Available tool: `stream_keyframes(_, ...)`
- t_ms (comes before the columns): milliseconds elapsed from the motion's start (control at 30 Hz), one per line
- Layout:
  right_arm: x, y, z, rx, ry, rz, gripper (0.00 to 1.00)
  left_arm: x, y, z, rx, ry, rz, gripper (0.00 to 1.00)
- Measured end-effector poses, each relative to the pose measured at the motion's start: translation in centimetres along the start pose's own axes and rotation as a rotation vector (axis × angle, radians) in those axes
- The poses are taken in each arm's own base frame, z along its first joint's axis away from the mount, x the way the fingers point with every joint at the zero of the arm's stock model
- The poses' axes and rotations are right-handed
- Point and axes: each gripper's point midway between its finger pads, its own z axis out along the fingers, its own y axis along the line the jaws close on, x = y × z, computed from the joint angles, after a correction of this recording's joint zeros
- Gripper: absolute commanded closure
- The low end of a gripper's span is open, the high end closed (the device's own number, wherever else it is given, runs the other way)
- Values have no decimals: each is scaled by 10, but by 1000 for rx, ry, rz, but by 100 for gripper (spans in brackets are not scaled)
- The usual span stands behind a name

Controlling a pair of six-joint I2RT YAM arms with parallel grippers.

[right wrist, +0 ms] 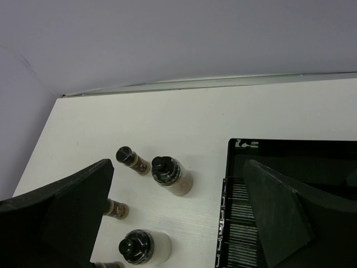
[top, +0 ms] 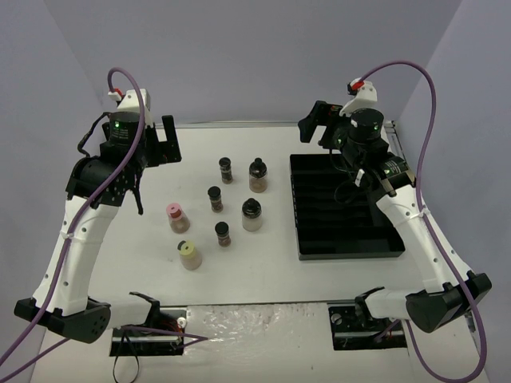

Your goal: Organize the condiment bottles

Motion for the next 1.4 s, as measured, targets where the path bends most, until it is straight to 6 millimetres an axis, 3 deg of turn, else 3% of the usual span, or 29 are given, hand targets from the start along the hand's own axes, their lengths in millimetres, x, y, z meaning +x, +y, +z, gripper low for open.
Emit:
stream_keyframes(600, 0, -5, 0, 27, -4, 2, 0, 0, 4, 0, -21, -4, 0, 3)
stream_keyframes(900, 11, -7, 4, 48, 25, 35, 0, 6, 8, 4, -47, 8, 4, 3)
stream_keyframes(1033, 35, -4, 22, 54, 89, 31, 1, 18, 9, 10, -55, 41, 10, 3)
stream_keyframes(1267, 91, -1, 89, 102, 271, -8, 1, 23, 9, 14, -59, 53, 8, 3)
stream_keyframes(1400, 116, 12, 111, 112, 347, -48, 1, 23, 9, 14, -59, 53, 8, 3)
